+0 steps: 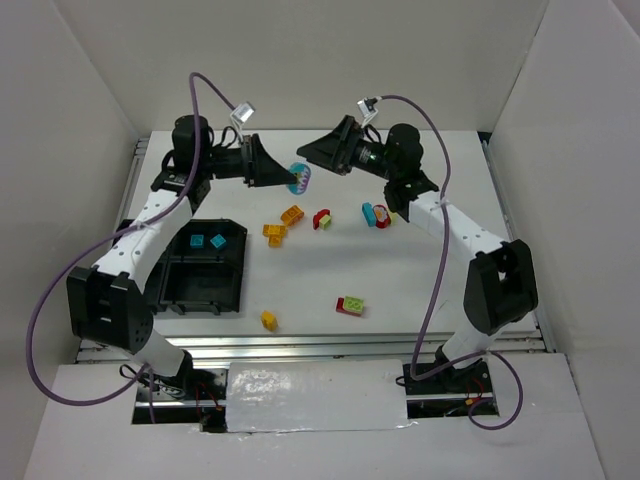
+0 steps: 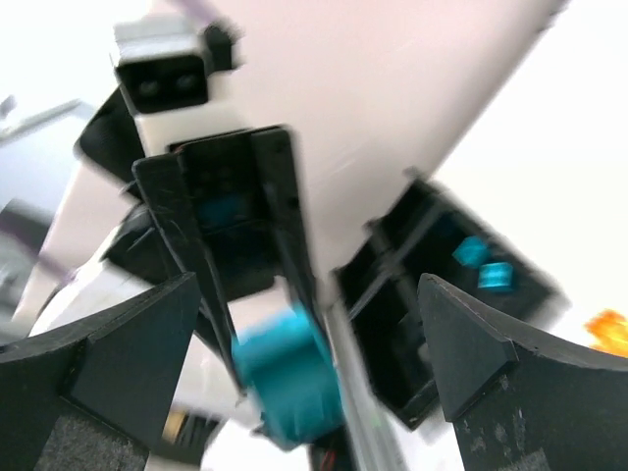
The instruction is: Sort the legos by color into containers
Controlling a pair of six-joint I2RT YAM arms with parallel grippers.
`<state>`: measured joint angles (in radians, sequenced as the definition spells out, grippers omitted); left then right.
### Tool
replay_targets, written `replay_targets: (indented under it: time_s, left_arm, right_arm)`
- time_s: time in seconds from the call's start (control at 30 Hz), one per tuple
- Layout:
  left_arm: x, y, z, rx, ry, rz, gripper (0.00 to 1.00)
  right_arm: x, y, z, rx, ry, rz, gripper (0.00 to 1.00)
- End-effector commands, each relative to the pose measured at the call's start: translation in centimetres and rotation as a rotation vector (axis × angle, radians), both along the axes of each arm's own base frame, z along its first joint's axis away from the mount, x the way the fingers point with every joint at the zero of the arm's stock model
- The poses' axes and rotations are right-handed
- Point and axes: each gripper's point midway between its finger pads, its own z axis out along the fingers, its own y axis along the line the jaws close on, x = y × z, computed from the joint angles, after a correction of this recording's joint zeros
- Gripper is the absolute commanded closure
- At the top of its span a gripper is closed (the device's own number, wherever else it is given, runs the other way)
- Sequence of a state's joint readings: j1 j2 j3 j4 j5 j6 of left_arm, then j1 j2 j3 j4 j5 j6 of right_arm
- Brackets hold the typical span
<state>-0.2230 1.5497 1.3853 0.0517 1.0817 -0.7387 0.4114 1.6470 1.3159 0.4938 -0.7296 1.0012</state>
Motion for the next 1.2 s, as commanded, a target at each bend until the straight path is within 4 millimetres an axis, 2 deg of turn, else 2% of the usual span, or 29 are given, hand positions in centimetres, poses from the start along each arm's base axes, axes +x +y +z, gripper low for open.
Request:
replay_targets:
  time_s: [0.0,0.03,0.07,0.1,0.17,0.2,0.23,0.27,0.3,0.33,0.37,0.4,0.47,0.5,0.6,0.67,0.77,0.8,0.83,0.87,0.9,0.93,0.97,1.17]
  left_arm:
    - [3.0,4.4,-0.1,0.089,-0.020,0.247,1.00]
    - [3.9,6.6,-1.6,0.144,0.041,0.337,1.00]
    - [4.6,7.9,-2.2,0.189,0.067,0.418,1.00]
    - [5.5,10.5,-4.4,0.297,0.132,0.567,1.00]
    - [6.1,14.3,-6.5,0.427,0.211,0.773,1.00]
    - [5.9,15.5,-7.2,0.476,0.224,0.833,1.00]
    - [5.8,18.3,-8.9,0.574,0.279,0.975,1.00]
    - [5.5,19.5,-9.9,0.616,0.316,1.028,1.00]
    - [5.2,20.4,-10.7,0.648,0.350,1.064,1.00]
    - [4.9,21.1,-11.5,0.672,0.406,1.106,1.00]
    - [4.1,22.7,-12.7,0.744,0.460,1.162,1.00]
    - [4.0,23.2,-13.9,0.778,0.496,1.169,1.00]
    - [3.4,24.1,-15.1,0.831,0.553,1.201,1.00]
    - [3.3,24.3,-15.3,0.843,0.562,1.214,1.00]
    - [2.7,25.4,-15.5,0.886,0.577,1.263,1.00]
    - [2.8,25.7,-16.0,0.904,0.588,1.274,1.00]
    - [2.5,25.5,-17.5,0.935,0.642,1.232,0.88]
    - [2.4,25.3,-17.8,0.935,0.661,1.226,0.84]
    - [2.2,25.2,-18.0,0.938,0.674,1.220,0.67]
    - [2.0,25.2,-18.2,0.939,0.681,1.218,0.57]
    - [1.8,25.2,-18.2,0.939,0.687,1.227,0.37]
    - [1.6,25.3,-18.1,0.938,0.685,1.230,0.26]
    - [1.6,25.3,-18.0,0.939,0.682,1.232,0.01]
    - [0.7,26.1,-17.3,0.980,0.694,1.264,0.01]
  right_arm:
    - [2.8,-4.5,0.4,-0.047,0.003,-0.230,0.00]
    - [3.0,-5.5,0.6,-0.061,-0.007,-0.272,0.00]
    - [4.0,-7.1,0.6,-0.077,-0.008,-0.336,0.00]
    - [4.1,-7.8,0.2,-0.132,-0.009,-0.364,0.00]
    - [4.5,-8.6,-0.3,-0.209,-0.016,-0.404,0.00]
    - [4.2,-8.4,-1.8,-0.287,-0.006,-0.396,0.00]
    - [4.4,-8.2,-1.9,-0.324,-0.007,-0.391,0.00]
    - [4.4,-7.8,-2.9,-0.376,0.010,-0.382,0.00]
    - [3.6,-7.4,-5.6,-0.498,0.055,-0.367,0.00]
    - [3.9,-6.6,-6.2,-0.550,0.061,-0.362,0.00]
    - [3.6,-6.1,-7.3,-0.605,0.078,-0.348,0.00]
    - [2.1,-5.0,-9.1,-0.708,0.089,-0.322,0.00]
    - [1.4,-3.7,-10.4,-0.804,0.074,-0.300,0.00]
    - [0.1,-2.5,-11.5,-0.883,0.057,-0.271,0.00]
    - [-2.1,-0.8,-13.0,-0.957,0.036,-0.180,0.00]
    - [-3.9,1.1,-13.7,-0.967,0.011,-0.097,0.00]
    - [-5.8,3.0,-14.8,-0.996,-0.017,0.003,0.00]
    - [-6.4,3.3,-15.2,-1.017,-0.026,0.032,0.00]
    - [-6.5,3.7,-15.5,-1.029,-0.031,0.041,0.00]
    - [-7.3,4.4,-15.7,-1.036,-0.045,0.066,0.00]
    - [-7.6,4.6,-16.0,-1.049,-0.053,0.079,0.00]
    - [-7.9,4.8,-16.1,-1.055,-0.059,0.090,0.00]
    - [-8.8,5.4,-16.5,-1.056,-0.073,0.139,0.00]
    - [-12.7,7.3,-18.2,-1.086,-0.124,0.315,0.01]
